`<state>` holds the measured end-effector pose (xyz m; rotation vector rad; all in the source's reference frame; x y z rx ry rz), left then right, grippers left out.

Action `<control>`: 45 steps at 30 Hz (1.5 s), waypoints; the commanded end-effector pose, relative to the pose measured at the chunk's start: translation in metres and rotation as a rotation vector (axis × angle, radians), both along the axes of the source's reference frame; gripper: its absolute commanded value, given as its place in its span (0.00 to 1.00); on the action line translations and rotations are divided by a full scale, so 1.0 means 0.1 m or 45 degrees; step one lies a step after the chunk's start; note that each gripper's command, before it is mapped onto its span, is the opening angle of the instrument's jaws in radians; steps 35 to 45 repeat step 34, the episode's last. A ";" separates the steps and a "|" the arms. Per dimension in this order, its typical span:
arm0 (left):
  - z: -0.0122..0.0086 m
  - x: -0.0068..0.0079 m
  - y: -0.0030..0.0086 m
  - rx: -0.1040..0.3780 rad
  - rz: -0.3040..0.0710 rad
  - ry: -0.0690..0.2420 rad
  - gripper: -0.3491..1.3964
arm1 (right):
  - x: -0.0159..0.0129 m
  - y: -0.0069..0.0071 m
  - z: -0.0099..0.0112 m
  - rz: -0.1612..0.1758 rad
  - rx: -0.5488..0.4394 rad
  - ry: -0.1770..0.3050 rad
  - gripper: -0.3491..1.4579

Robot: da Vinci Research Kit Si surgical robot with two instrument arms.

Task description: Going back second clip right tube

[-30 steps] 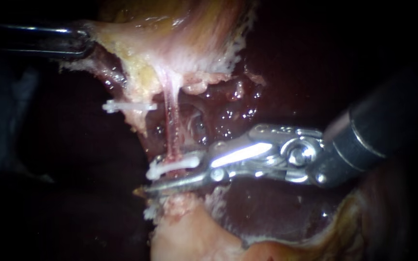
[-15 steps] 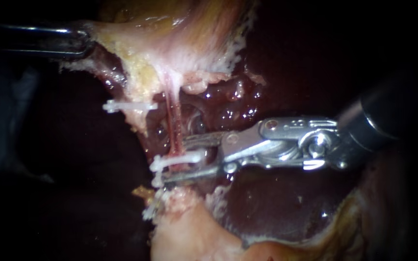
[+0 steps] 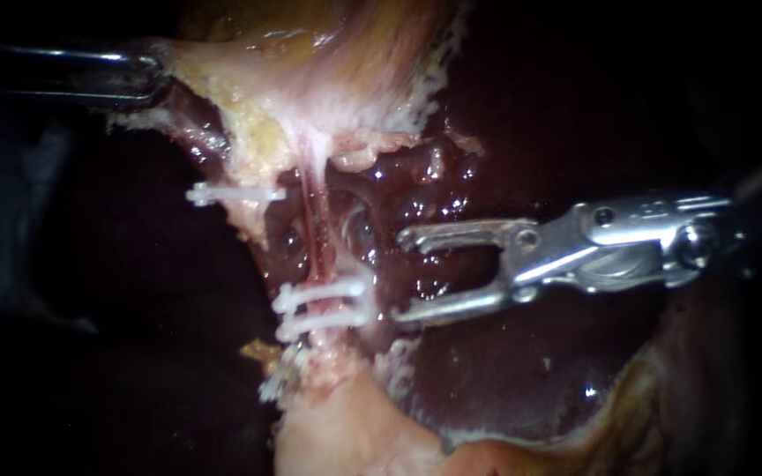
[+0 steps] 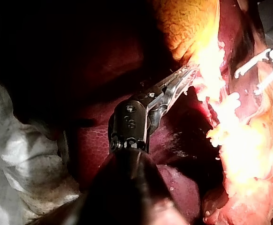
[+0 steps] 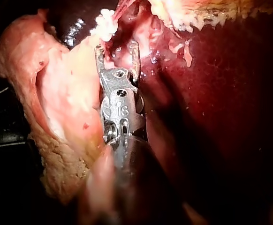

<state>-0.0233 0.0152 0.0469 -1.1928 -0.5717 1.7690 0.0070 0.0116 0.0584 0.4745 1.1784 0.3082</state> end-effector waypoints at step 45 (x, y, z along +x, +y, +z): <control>0.066 -0.044 -0.027 -0.016 0.056 0.038 0.00 | -0.023 0.003 -0.006 -0.008 -0.050 0.001 0.47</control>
